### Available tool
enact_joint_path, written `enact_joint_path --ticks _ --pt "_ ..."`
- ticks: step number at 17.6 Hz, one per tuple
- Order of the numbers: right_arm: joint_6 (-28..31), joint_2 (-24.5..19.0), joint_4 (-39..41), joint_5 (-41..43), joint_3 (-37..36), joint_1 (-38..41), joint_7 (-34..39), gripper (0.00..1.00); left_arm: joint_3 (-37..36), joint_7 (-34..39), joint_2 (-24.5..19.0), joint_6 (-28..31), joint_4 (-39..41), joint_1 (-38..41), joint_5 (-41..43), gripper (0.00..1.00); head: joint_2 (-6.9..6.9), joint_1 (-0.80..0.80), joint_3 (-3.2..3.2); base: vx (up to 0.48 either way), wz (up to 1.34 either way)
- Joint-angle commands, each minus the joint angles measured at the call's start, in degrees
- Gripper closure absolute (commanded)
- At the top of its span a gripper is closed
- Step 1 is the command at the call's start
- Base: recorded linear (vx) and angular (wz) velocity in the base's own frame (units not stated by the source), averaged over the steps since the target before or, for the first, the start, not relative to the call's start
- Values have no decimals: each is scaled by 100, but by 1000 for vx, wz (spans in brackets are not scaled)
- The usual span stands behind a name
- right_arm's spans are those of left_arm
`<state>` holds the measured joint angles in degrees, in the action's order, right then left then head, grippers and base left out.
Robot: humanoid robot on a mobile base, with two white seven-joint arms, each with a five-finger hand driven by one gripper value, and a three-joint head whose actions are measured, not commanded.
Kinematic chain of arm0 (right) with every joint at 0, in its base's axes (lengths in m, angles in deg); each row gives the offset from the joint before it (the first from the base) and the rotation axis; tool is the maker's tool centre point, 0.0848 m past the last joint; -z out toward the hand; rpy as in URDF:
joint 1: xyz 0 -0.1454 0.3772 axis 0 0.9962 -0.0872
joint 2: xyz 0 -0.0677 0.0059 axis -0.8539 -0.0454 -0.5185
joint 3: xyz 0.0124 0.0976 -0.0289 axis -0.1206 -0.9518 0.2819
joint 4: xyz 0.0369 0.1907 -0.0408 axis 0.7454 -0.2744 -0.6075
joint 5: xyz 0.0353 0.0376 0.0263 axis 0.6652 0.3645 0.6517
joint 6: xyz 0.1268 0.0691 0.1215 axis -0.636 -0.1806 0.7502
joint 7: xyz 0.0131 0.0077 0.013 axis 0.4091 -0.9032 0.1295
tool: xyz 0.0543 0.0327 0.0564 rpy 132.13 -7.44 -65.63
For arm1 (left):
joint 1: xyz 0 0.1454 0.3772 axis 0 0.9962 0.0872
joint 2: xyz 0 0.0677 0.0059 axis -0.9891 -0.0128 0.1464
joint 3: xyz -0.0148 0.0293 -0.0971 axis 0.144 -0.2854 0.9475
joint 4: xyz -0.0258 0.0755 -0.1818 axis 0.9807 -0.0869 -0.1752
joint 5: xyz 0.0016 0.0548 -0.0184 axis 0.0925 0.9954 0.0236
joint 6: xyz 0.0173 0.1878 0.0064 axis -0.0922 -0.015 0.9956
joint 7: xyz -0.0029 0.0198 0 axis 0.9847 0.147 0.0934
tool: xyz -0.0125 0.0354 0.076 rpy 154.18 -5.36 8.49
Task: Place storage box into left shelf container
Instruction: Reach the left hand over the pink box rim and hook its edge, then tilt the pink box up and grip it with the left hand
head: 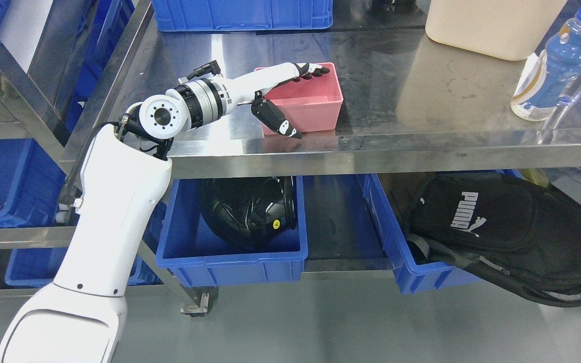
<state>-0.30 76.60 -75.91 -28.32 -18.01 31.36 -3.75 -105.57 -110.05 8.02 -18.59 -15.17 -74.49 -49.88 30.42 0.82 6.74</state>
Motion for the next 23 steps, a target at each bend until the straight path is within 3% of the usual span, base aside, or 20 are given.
enact_joint_path --ticks 1,9,12,13,16,17,23 --pt "-4 100 100 -9 -26 70 -1 0 -254 41 262 -1 -1237 -164 249 7 0 0 0 0 0" --pt "-4 100 100 -9 -26 70 -1 0 -254 15 262 -115 -1246 -137 188 21 0 0 0 0 14" --pt "-4 100 100 -9 -26 70 -1 0 -88 -3 262 -308 -1246 -120 153 40 0 0 0 4 129" --pt "-4 100 100 -9 -26 70 -1 0 87 -3 262 -387 -1246 -120 66 50 0 0 0 10 88" --pt "-4 100 100 -9 -26 70 -1 0 676 -3 262 -791 -1246 -85 -452 96 0 0 0 8 12" --pt "-4 100 100 -9 -26 70 -1 0 973 23 262 -888 -1246 -76 -706 100 0 0 0 -7 29" --pt "-4 100 100 -9 -26 70 -1 0 1898 190 262 -950 -1194 257 -3500 100 0 0 0 6 23"
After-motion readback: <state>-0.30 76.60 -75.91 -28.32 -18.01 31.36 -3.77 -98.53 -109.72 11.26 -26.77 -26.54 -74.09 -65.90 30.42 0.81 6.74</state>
